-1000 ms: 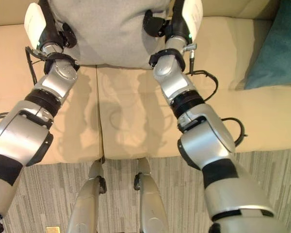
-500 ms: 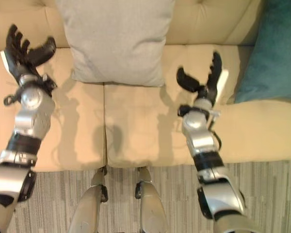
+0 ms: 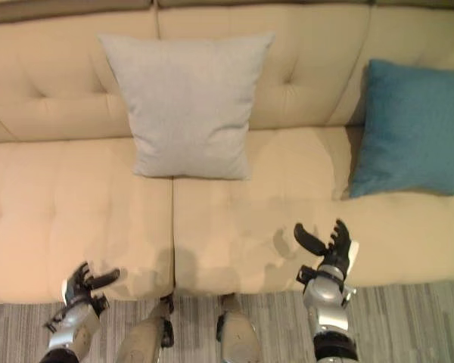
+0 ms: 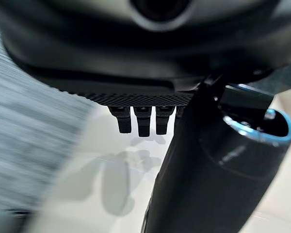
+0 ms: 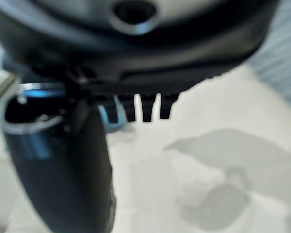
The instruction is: Pick up all the scattered cushions and arrange them neatly on the sofa.
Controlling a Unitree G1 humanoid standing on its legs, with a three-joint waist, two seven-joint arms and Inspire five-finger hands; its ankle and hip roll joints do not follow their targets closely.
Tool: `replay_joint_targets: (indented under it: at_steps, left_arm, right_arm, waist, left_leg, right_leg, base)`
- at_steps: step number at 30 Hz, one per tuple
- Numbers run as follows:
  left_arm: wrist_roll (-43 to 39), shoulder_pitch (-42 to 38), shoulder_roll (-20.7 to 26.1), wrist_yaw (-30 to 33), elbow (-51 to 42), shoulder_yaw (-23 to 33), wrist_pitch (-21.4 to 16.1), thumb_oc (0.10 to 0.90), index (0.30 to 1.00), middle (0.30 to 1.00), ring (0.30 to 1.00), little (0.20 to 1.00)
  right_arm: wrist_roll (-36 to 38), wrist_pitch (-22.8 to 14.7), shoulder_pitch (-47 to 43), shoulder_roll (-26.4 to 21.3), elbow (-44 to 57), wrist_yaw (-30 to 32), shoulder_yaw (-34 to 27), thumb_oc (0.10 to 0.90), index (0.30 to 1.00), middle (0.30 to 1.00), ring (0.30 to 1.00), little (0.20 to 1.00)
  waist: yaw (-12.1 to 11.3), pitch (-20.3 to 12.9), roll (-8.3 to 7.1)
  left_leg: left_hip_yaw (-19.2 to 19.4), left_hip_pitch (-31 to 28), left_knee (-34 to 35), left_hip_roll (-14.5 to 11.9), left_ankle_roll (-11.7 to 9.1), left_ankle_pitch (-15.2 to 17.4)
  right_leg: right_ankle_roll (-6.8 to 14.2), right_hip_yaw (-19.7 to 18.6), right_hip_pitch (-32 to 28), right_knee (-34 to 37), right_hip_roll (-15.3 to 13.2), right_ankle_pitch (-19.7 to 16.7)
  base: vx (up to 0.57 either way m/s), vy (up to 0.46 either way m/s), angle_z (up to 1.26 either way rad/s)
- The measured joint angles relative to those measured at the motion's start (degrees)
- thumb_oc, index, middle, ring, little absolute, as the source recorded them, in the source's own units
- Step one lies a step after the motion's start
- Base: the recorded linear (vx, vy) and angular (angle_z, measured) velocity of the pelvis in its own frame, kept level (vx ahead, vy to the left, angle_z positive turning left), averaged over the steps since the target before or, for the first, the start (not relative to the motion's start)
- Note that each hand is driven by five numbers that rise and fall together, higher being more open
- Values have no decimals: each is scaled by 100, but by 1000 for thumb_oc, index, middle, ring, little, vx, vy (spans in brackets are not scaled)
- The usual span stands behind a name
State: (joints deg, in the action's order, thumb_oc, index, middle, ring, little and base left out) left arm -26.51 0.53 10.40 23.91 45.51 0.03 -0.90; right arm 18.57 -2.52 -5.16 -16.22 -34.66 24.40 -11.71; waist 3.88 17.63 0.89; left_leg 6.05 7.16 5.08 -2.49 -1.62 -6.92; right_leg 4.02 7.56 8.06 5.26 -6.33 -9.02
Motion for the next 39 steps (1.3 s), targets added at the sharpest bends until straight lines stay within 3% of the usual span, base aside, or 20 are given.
replay_joint_targets:
  at_steps: [6,8,10,13,15,18,20,21,22,23,25,28,30,31,32,34,35,36,38,39]
  left_arm:
    - [321,144,-330,-150,1511,-437,30,800,900,900,900,900]
    - [582,-67,-407,-231,2016,-455,14,800,900,900,900,900]
    - [1190,-321,-354,-179,2309,-789,105,800,900,900,900,900]
    - [2342,-502,-141,-147,2307,-1552,123,800,900,900,900,900]
    - [2830,-585,-97,-137,2356,-1717,143,800,900,900,900,900]
    - [2862,-610,-168,43,2475,-1309,181,800,900,900,900,900]
    - [2811,-430,-39,103,2448,-1316,190,800,900,900,900,900]
    - [2762,-348,42,168,2464,-1274,219,800,900,900,900,900]
    - [2679,-281,57,176,2600,-1288,250,800,900,900,900,900]
    - [2619,-274,53,174,2743,-1083,274,800,900,900,900,900]
    - [2458,-239,21,164,2834,-1074,302,800,900,900,900,900]
    - [2445,-298,171,163,2825,-1084,316,800,900,900,900,900]
    - [2449,-304,221,159,2825,-1124,312,800,900,900,900,900]
    - [2455,-309,167,160,2811,-1125,286,800,900,900,900,900]
    - [2460,-327,101,139,2817,-1147,263,800,900,900,900,900]
    - [2492,-522,-9,47,2734,-1338,214,800,900,900,900,900]
    - [2534,-570,-8,28,2616,-1517,173,800,900,900,900,900]
    - [2627,-758,-2,-64,2628,-1552,158,800,900,900,900,900]
    - [2781,-845,-111,-119,2572,-1565,83,800,900,900,900,900]
    - [2836,-745,-248,-173,2622,-1548,92,800,900,900,900,900]
  right_arm:
    - [1823,-226,240,870,-1716,-50,-42,800,900,900,900,900]
    - [1980,-233,274,933,-2234,-51,270,800,900,900,900,900]
    - [2076,-237,324,1020,-2552,-50,397,800,900,900,900,900]
    - [2333,-358,198,1080,-3022,-89,399,800,900,900,900,900]
    - [2279,-435,36,1018,-3254,-64,626,800,900,900,900,900]
    - [2027,-453,23,864,-3205,-121,1034,800,900,900,900,900]
    - [1802,-450,126,812,-3207,-129,1131,800,900,900,900,900]
    - [1685,-479,125,805,-3131,-144,1210,800,900,900,900,900]
    - [1584,-502,146,778,-3135,-146,1228,800,900,900,900,900]
    - [1522,-505,111,782,-3130,-134,1248,800,900,900,900,900]
    - [1496,-487,246,761,-3207,-104,1235,800,900,900,900,900]
    - [1333,-318,431,812,-3661,-177,1235,800,900,900,900,900]
    - [1073,-106,586,769,-4059,-280,1348,800,900,900,900,900]
    - [938,-14,665,720,-4122,-323,1355,800,900,900,900,900]
    - [765,79,685,678,-4147,-388,1358,800,900,900,900,900]
    - [413,175,639,687,-4198,-579,1356,800,900,900,900,900]
    - [295,190,633,721,-4200,-630,1374,800,900,900,900,900]
    - [223,185,581,809,-4156,-674,1350,800,900,900,900,900]
    - [-90,239,333,847,-4193,-698,1360,800,900,900,900,900]
    - [-240,198,283,770,-4130,-716,1377,800,900,900,900,900]
  waist:
    - [-19,-708,-134]
    - [-114,-766,26]
    - [-175,-813,106]
    - [-189,-912,21]
    - [-209,-1034,40]
    - [-204,-1152,353]
    - [-350,-1164,405]
    - [-346,-1079,304]
    - [-378,-1058,338]
    - [-380,-974,115]
    - [-329,-883,-42]
    - [-93,-824,-432]
    - [62,-959,-483]
    - [101,-992,-390]
    - [159,-1001,-307]
    - [266,-1110,-137]
    - [331,-1350,-22]
    - [525,-1264,-187]
    - [389,-1150,-460]
    - [392,-1171,-387]
  left_leg:
    - [270,-354,1,68,77,148]
    - [270,-378,-6,-156,126,78]
    - [-66,-310,-144,-276,105,59]
    - [-676,-134,-311,-208,-81,-44]
    - [-969,151,-481,-175,-218,-93]
    - [-1587,765,-821,-562,-241,-532]
    - [-1622,768,-584,-808,-195,-594]
    - [-1622,817,-612,-862,-238,-639]
    - [-1576,820,-614,-871,-56,-210]
    - [-1408,865,-697,-826,-150,216]
    - [-1134,1045,-1085,-664,222,533]
    - [-305,1430,-2556,-387,181,746]
    - [256,1162,-3247,-304,202,1061]
    - [375,779,-3138,-315,341,772]
    - [463,490,-2573,-198,370,842]
    - [444,155,-1521,-158,479,624]
    - [341,97,-613,-171,165,696]
    - [606,33,-436,-154,191,590]
    - [916,-66,-867,-179,316,645]
    - [850,-230,-973,-226,86,770]
  right_leg:
    - [194,-123,-236,2,-158,173]
    - [189,149,-142,-663,-160,486]
    - [390,-277,-172,-1848,-167,1144]
    - [611,-1501,-745,-1743,-39,1770]
    - [244,-1827,-871,-1474,66,2147]
    - [-275,-1604,-687,-1746,835,2200]
    - [-502,-1407,-478,-2071,1198,2284]
    - [-600,-1417,-338,-2335,1222,2369]
    - [-730,-1410,-219,-2578,1319,2490]
    - [-826,-1331,-168,-2683,1197,2505]
    - [-874,-1035,-131,-2678,980,2403]
    - [-711,-446,-417,-2263,394,2257]
    - [-524,-46,-829,-1777,102,2075]
    - [-476,33,-936,-1748,89,2090]
    - [-408,82,-913,-1986,71,2107]
    - [-357,151,-225,-2701,152,2336]
    - [-628,211,-115,-1566,463,2011]
    - [-521,205,-274,-1051,417,1292]
    - [-388,412,-371,-1033,187,1172]
    - [-335,495,-427,-1078,204,1191]
  base:
    - [-174,-54,-18]
    - [-281,-187,0]
    - [-233,-261,57]
    - [-351,-237,105]
    - [-589,-353,71]
    - [-675,-416,96]
    - [-475,-173,59]
    - [-555,-138,26]
    - [-547,-138,33]
    - [-478,-119,34]
    - [-512,-121,64]
    - [-262,-28,105]
    - [-260,64,107]
    - [-215,102,103]
    - [-140,65,99]
    - [-126,204,106]
    - [-257,331,148]
    - [-182,193,150]
    - [-233,271,70]
    - [-257,354,23]
